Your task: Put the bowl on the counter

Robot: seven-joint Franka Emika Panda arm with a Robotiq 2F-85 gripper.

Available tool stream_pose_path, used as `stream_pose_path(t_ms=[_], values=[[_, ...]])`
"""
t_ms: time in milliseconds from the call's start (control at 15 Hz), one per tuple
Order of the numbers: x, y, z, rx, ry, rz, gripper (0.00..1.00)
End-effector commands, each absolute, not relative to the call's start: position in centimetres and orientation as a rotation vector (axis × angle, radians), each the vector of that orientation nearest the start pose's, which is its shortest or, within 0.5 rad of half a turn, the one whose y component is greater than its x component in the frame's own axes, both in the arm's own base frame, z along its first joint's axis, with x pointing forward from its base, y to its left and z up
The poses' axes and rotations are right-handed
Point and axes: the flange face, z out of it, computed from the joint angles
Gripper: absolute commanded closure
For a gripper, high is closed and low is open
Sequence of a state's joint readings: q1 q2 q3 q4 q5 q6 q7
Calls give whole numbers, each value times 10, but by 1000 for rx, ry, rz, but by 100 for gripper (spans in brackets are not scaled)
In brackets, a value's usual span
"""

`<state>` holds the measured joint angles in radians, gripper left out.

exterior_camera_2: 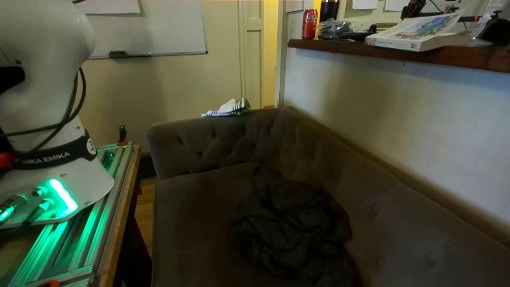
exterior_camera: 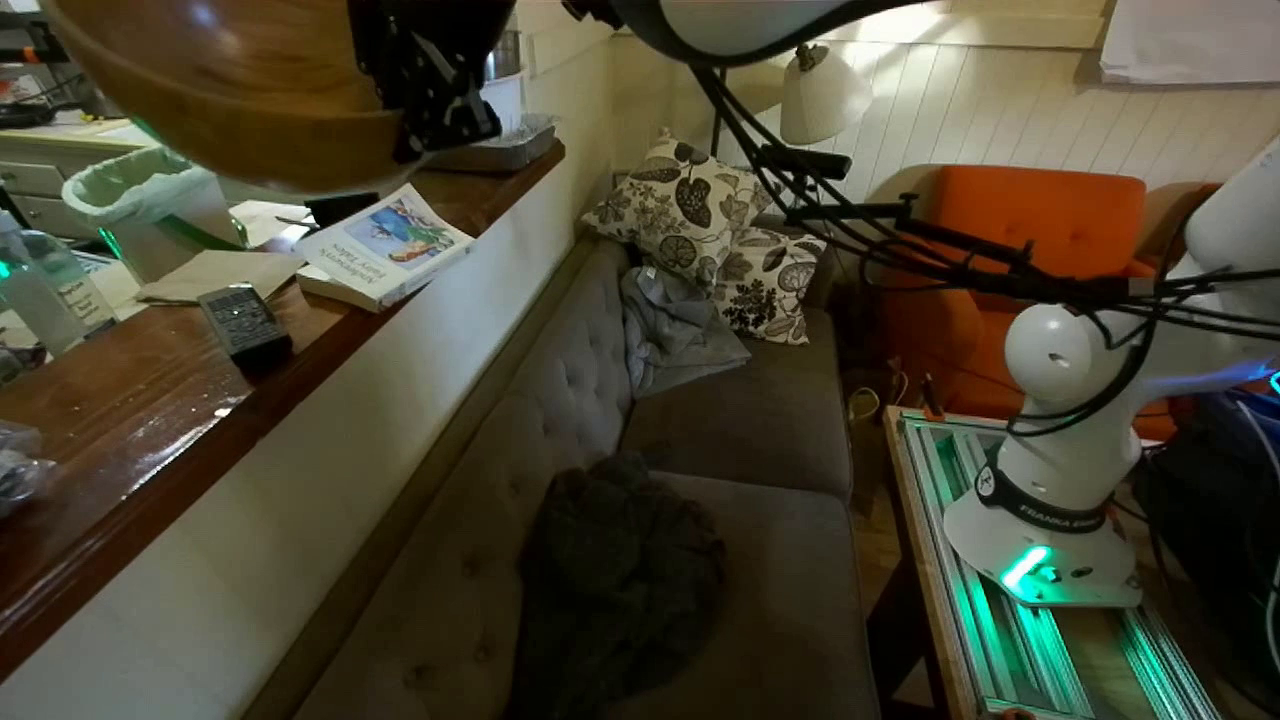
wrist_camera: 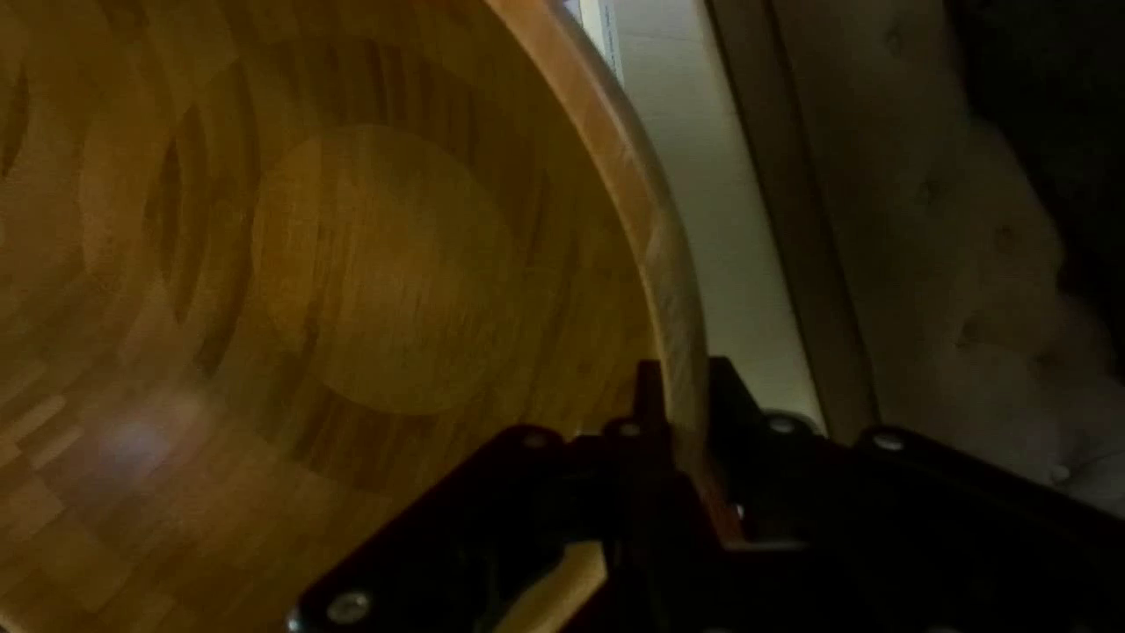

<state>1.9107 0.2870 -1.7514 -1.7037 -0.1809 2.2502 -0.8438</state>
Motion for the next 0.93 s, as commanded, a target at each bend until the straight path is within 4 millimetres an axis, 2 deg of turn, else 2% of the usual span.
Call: stream_pose_path(t_ms=[0, 67, 200, 333, 400, 600, 667, 867], values=[[578, 199, 692, 2010, 1375, 577, 96], [573, 196, 662, 2045, 1403, 518, 85], [578, 206, 665, 2038, 1405, 539, 85], [580, 203, 666, 2041, 1400, 540, 85], [581, 202, 666, 2043, 1398, 540, 96], [592, 210, 665, 2007, 1463, 553, 96], [594, 212, 670, 1979, 1496, 527, 96], [620, 224, 662, 1966, 1575, 531, 96]])
